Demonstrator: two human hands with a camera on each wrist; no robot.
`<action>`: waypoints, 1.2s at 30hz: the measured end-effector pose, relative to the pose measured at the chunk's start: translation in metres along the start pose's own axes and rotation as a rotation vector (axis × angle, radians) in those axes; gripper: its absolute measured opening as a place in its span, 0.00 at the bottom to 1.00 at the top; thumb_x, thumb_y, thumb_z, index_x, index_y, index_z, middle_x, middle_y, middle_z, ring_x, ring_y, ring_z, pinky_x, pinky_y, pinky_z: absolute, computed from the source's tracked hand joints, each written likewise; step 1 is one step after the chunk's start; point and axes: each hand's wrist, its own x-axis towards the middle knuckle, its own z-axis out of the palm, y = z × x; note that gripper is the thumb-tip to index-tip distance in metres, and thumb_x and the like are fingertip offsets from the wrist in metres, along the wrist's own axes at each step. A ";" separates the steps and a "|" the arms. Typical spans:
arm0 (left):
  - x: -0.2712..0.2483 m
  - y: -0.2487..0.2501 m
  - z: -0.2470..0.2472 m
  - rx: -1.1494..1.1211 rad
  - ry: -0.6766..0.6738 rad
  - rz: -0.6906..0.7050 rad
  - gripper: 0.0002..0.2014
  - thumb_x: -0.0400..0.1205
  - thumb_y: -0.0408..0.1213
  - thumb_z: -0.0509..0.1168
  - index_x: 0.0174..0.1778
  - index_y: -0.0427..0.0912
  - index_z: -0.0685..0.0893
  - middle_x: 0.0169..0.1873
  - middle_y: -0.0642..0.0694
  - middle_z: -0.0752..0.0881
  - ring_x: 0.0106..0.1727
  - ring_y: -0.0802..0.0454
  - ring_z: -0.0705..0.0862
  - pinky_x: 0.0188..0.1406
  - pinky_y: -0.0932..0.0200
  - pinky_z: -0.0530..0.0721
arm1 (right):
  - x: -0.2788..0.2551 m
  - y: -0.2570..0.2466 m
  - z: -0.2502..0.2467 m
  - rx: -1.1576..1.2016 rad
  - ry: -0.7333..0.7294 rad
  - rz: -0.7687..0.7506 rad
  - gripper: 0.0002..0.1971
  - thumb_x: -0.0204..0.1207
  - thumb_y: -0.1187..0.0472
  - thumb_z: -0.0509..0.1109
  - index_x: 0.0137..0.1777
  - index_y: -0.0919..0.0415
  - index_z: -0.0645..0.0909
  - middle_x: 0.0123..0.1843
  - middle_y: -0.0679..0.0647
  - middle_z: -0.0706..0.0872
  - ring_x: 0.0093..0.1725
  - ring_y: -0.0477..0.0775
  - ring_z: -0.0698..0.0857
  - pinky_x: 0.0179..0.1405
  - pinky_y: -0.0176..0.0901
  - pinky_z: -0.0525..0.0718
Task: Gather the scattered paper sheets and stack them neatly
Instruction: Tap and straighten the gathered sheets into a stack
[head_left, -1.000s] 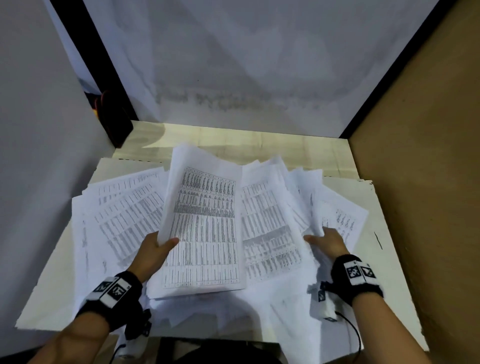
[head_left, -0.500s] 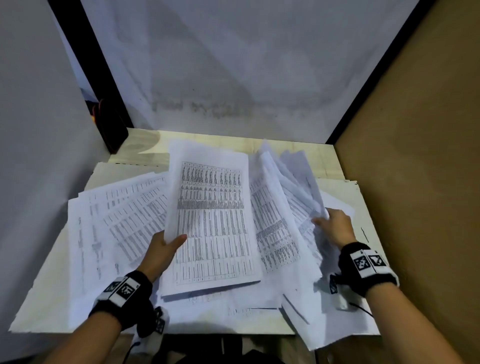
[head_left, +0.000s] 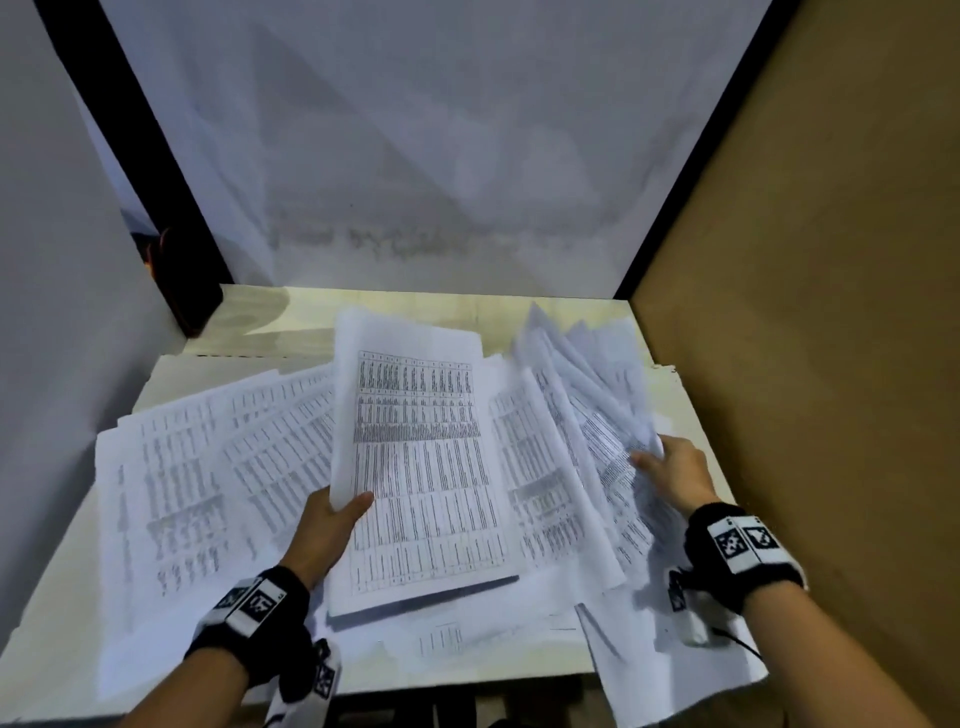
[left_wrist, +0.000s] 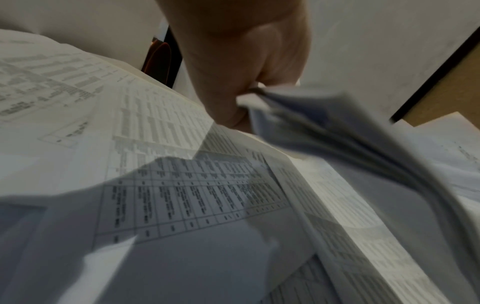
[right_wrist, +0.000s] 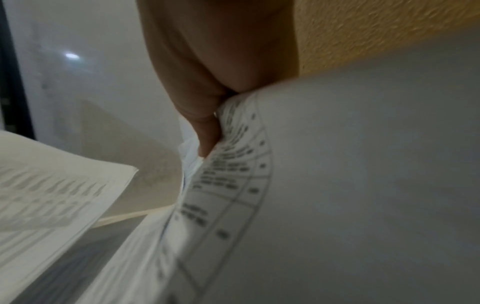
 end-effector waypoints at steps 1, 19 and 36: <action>-0.002 0.002 0.001 0.018 0.004 0.006 0.06 0.80 0.32 0.64 0.36 0.38 0.80 0.28 0.45 0.80 0.31 0.54 0.80 0.26 0.70 0.76 | 0.001 0.001 -0.001 0.009 0.024 0.008 0.14 0.76 0.63 0.69 0.57 0.71 0.82 0.52 0.69 0.87 0.48 0.63 0.83 0.46 0.48 0.79; -0.001 0.013 -0.011 -0.028 -0.010 -0.003 0.05 0.81 0.33 0.63 0.49 0.40 0.83 0.40 0.46 0.88 0.38 0.55 0.87 0.35 0.64 0.84 | 0.017 -0.008 -0.143 0.240 0.331 -0.063 0.19 0.74 0.64 0.72 0.63 0.71 0.79 0.53 0.69 0.85 0.49 0.57 0.79 0.49 0.49 0.74; -0.001 0.110 0.038 -0.061 -0.291 0.010 0.13 0.76 0.09 0.54 0.42 0.28 0.80 0.22 0.46 0.86 0.36 0.45 0.83 0.15 0.72 0.78 | -0.018 -0.066 -0.008 1.057 -0.396 0.016 0.17 0.78 0.72 0.62 0.67 0.70 0.76 0.60 0.64 0.86 0.56 0.60 0.88 0.53 0.52 0.87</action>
